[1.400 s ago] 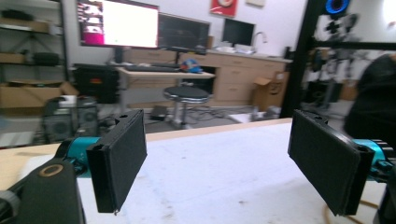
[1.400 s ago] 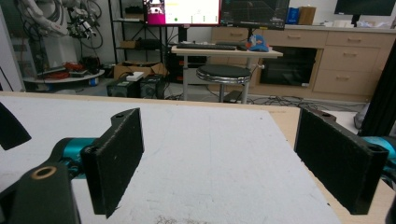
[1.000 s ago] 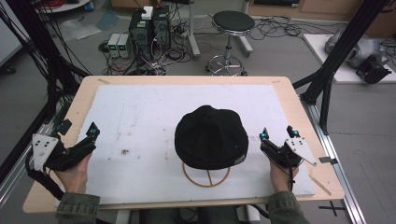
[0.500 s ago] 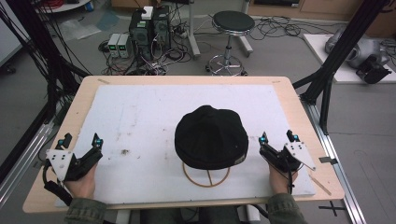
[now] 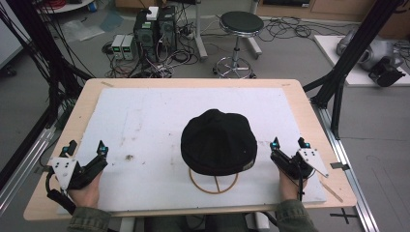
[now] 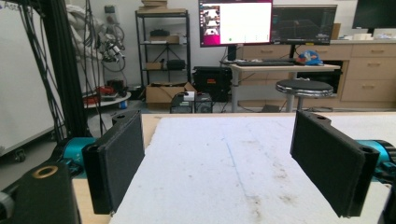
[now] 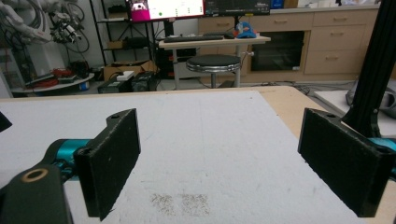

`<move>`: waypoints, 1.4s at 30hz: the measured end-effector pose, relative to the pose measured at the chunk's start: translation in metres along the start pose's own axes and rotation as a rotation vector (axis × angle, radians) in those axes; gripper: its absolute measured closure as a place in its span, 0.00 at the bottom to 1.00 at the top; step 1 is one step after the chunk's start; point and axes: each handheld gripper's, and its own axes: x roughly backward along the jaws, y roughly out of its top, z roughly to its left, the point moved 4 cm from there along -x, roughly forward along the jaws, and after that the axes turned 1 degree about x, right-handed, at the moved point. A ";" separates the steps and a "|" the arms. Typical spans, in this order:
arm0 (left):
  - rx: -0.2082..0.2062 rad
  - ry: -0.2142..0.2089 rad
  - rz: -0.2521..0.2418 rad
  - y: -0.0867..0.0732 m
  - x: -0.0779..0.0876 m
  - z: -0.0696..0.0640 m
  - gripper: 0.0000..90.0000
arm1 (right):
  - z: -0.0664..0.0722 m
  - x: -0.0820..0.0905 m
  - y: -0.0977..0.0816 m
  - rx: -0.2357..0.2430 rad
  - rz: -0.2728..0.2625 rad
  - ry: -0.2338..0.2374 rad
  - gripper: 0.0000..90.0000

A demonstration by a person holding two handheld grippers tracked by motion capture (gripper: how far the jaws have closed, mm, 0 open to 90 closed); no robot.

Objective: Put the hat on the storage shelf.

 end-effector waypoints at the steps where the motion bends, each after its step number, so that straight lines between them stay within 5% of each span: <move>1: 0.004 0.002 0.001 0.000 0.000 0.001 0.20 | 0.000 0.000 0.000 0.005 -0.003 -0.002 0.14; 42: 0.039 -0.052 0.033 -0.002 -0.003 -0.007 0.20 | 0.001 -0.003 -0.001 -0.016 0.012 0.021 0.14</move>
